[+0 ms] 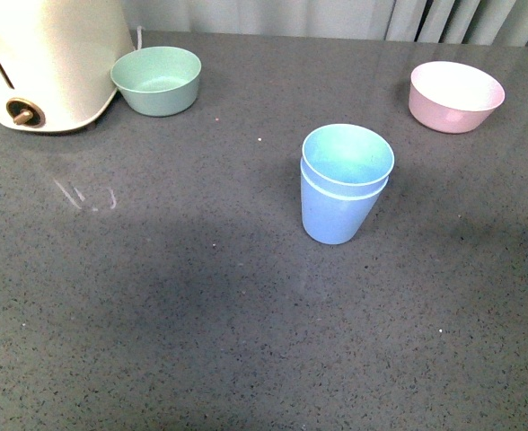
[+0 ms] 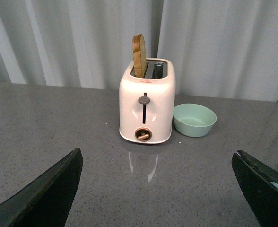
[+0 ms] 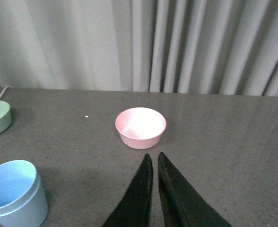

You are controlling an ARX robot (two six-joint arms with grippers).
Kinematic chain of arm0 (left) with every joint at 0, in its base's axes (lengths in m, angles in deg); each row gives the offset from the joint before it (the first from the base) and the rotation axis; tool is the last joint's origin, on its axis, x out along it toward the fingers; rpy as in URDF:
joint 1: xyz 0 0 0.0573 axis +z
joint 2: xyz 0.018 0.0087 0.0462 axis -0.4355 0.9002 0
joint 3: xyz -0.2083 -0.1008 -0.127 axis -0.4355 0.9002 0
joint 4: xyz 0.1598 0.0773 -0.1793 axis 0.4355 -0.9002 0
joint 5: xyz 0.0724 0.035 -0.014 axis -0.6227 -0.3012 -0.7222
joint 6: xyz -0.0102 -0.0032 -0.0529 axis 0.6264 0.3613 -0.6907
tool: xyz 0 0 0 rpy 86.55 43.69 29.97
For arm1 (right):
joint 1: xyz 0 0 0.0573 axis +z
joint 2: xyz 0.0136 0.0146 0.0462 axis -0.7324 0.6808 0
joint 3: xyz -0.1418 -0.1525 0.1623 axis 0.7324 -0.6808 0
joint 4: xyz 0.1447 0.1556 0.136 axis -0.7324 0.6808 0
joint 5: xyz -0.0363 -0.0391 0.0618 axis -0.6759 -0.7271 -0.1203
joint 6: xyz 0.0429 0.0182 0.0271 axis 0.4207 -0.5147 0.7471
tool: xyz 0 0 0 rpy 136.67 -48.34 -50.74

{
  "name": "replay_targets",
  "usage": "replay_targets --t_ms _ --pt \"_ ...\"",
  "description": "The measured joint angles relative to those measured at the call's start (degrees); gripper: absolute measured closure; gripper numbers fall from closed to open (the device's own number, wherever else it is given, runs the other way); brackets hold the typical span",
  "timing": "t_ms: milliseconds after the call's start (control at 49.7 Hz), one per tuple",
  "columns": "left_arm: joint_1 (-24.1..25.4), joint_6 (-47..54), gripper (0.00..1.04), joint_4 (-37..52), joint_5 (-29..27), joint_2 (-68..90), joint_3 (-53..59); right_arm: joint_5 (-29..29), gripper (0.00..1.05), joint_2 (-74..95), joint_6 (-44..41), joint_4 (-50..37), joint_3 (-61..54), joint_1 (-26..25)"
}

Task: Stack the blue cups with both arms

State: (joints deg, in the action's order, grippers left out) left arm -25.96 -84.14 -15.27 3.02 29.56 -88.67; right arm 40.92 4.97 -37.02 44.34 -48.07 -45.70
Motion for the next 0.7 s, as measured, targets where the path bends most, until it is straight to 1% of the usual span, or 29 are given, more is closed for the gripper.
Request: replay_targets --t_ms 20,60,564,644,704 --pt "0.0 0.0 0.09 0.0 0.0 0.0 0.0 0.0 1.02 -0.9 0.0 0.3 -0.5 -0.5" --pt "0.0 0.0 0.09 0.0 0.0 0.0 0.0 -0.1 1.03 -2.4 0.1 0.9 -1.3 -1.1" --pt "0.0 0.0 0.09 0.0 0.0 0.0 0.0 0.2 1.03 -16.2 0.2 9.8 -6.6 -1.2" --pt "0.0 0.0 0.09 0.0 0.0 0.0 0.0 0.1 1.03 -17.4 0.2 8.8 -7.4 -1.2" --pt "0.0 0.0 0.09 0.0 0.0 0.0 0.0 0.3 1.03 -19.3 0.2 10.3 -7.4 -1.2"
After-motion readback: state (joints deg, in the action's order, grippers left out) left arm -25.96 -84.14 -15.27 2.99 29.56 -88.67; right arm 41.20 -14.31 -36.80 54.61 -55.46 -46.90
